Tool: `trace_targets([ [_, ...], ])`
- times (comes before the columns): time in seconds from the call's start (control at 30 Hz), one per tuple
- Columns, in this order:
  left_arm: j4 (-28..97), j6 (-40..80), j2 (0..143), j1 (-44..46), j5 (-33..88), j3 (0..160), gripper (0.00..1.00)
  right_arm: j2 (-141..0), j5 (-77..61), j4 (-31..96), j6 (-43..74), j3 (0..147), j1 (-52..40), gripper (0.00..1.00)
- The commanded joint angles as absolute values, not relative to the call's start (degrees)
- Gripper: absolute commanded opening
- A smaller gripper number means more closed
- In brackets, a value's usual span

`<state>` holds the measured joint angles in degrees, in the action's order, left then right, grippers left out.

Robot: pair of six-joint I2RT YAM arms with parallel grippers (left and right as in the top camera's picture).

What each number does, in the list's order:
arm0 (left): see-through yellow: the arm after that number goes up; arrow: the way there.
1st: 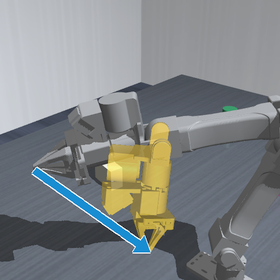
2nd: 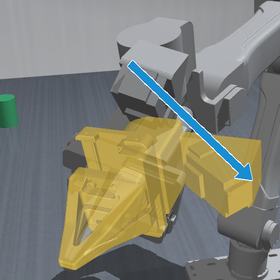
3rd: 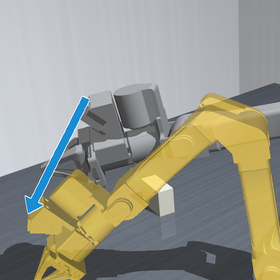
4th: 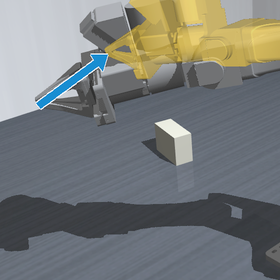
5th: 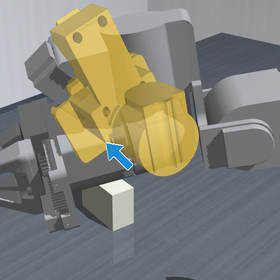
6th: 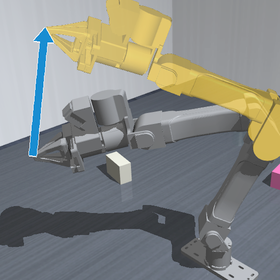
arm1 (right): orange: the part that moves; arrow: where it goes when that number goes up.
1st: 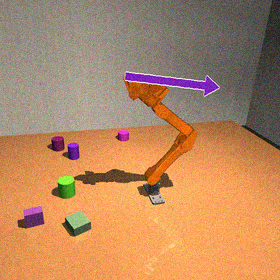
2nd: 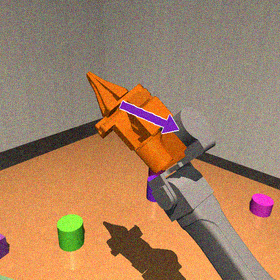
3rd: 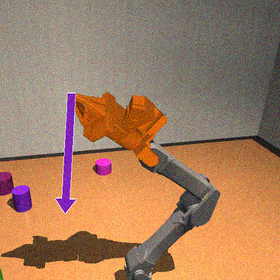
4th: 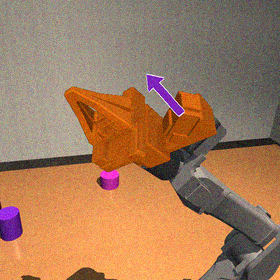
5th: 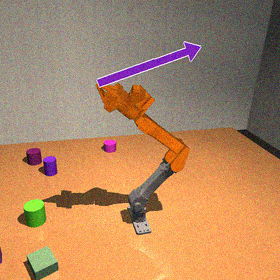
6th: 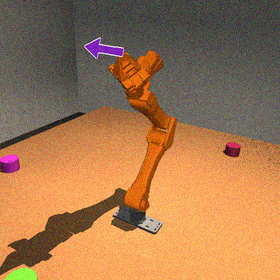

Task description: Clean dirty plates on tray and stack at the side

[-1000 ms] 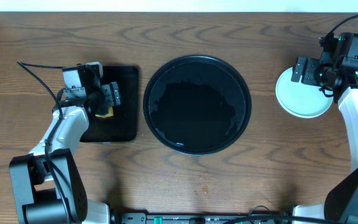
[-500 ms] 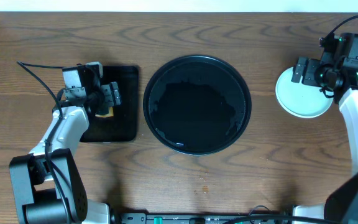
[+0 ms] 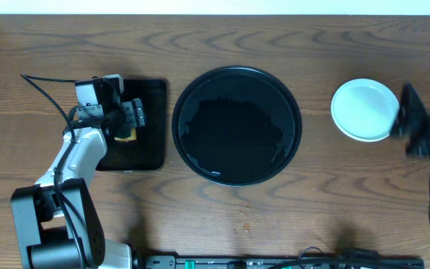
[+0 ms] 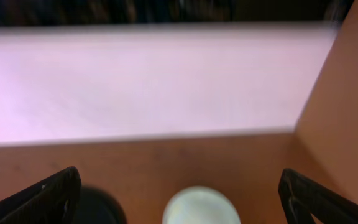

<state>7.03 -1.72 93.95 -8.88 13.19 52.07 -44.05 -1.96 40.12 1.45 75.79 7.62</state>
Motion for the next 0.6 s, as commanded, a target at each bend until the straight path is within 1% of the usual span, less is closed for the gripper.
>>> trace_targets([
  [0.0, 7.0, -2.1, 92.7, -8.8, 12.9, 51.6, 0.86, -34.9, 3.7, 40.7, -0.4, 75.3, 2.5, 0.99],
  [0.13, 7.0, -2.1, 92.7, -8.8, 12.9, 51.6, 0.86, -24.9, 3.6, 39.9, -2.8, 70.4, -1.0, 0.99],
  [0.2, 7.0, -2.1, 92.7, -8.8, 12.9, 51.6, 0.86, -19.4, 3.6, 37.2, -2.9, 64.8, -1.1, 0.99],
  [0.4, 7.0, -2.1, 92.7, -8.8, 12.9, 51.6, 0.87, -6.0, 2.4, 23.0, -2.8, 41.7, -0.6, 0.99],
  [0.57, 7.0, -2.1, 92.7, -8.8, 12.9, 51.6, 0.87, -0.6, -2.7, 6.4, -1.1, 23.7, 1.0, 0.99],
])
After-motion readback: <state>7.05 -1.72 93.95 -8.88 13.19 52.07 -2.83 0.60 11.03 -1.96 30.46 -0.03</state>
